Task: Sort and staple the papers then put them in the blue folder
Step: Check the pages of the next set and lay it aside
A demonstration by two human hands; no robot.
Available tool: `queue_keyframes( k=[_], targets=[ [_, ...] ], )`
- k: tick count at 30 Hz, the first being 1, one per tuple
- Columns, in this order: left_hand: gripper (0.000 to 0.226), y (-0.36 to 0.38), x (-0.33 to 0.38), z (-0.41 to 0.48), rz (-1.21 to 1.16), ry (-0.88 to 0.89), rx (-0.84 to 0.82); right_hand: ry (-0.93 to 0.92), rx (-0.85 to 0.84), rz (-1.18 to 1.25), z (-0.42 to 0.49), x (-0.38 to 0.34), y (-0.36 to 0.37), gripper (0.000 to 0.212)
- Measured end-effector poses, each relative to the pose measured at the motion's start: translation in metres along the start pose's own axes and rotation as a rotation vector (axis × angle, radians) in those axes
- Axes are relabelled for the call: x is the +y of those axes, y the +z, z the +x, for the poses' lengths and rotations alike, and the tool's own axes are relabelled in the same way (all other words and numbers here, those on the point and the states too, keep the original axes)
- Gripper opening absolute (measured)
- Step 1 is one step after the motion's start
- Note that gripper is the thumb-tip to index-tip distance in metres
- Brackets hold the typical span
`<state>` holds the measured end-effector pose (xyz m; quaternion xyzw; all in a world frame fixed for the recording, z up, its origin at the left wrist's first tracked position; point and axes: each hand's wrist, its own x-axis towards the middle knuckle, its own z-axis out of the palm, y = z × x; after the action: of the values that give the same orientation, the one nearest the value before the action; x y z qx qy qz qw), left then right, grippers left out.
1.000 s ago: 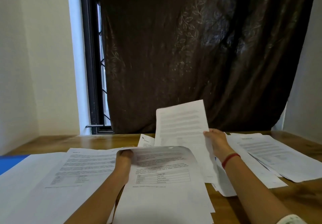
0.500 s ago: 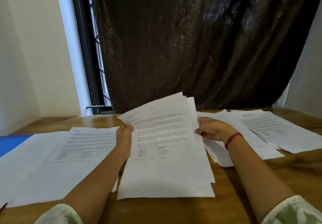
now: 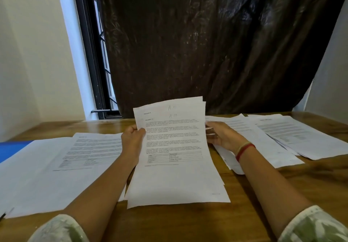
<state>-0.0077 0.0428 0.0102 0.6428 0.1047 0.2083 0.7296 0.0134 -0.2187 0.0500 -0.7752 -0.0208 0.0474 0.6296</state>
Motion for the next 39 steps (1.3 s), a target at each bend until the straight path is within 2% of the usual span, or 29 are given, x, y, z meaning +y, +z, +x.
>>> queue_keyframes(
  k=[4, 8, 11, 13, 14, 17, 18, 21, 25, 28, 30, 32, 35, 39],
  targets=[
    [0.022, -0.003, 0.008, -0.004, -0.183, 0.012, -0.012, -0.11, -0.119, 0.13, -0.005, 0.002, 0.001, 0.061],
    [0.016, -0.007, 0.013, -0.001, -0.342, -0.008, -0.057, -0.171, -0.035, 0.056, -0.004, -0.001, 0.011, 0.066],
    [0.021, -0.008, 0.02, 0.0, -0.415, -0.005, -0.154, -0.19, -0.043, 0.078, -0.007, 0.008, 0.018, 0.088],
    [0.023, -0.008, 0.023, 0.0, -0.43, -0.008, -0.196, -0.182, 0.009, 0.08, -0.006, 0.012, 0.016, 0.092],
    [0.025, -0.009, 0.024, 0.0, -0.44, -0.009, -0.204, -0.171, -0.035, 0.101, -0.005, 0.013, 0.013, 0.087],
    [0.037, -0.015, 0.023, 0.008, -0.458, 0.028, -0.188, -0.12, -0.315, 0.159, -0.005, 0.014, 0.004, 0.055],
    [0.039, -0.017, 0.023, 0.009, -0.452, 0.038, -0.167, -0.102, -0.337, 0.159, -0.004, 0.015, 0.002, 0.049],
    [0.046, -0.019, 0.022, 0.012, -0.462, 0.033, -0.143, -0.097, -0.294, 0.088, -0.008, 0.013, 0.004, 0.038],
    [0.049, -0.02, 0.022, 0.011, -0.41, 0.061, -0.169, -0.083, -0.179, 0.024, -0.011, 0.012, 0.009, 0.009],
    [0.037, -0.015, 0.022, 0.002, -0.2, -0.03, -0.183, -0.101, -0.102, -0.052, -0.006, 0.004, 0.016, 0.012],
    [0.034, -0.012, 0.018, -0.002, -0.071, -0.126, -0.262, -0.196, -0.006, -0.068, -0.004, -0.001, 0.018, 0.014],
    [0.034, -0.008, 0.018, -0.005, 0.0, -0.147, -0.302, -0.303, 0.055, -0.082, -0.007, -0.006, 0.018, 0.019],
    [0.035, -0.003, 0.027, -0.007, -0.046, -0.051, -0.217, -0.384, -0.005, -0.023, -0.014, -0.015, 0.015, 0.016],
    [0.026, 0.002, 0.045, -0.014, -0.166, 0.189, -0.052, -0.427, -0.103, -0.036, -0.025, -0.026, 0.017, 0.013]
  ],
)
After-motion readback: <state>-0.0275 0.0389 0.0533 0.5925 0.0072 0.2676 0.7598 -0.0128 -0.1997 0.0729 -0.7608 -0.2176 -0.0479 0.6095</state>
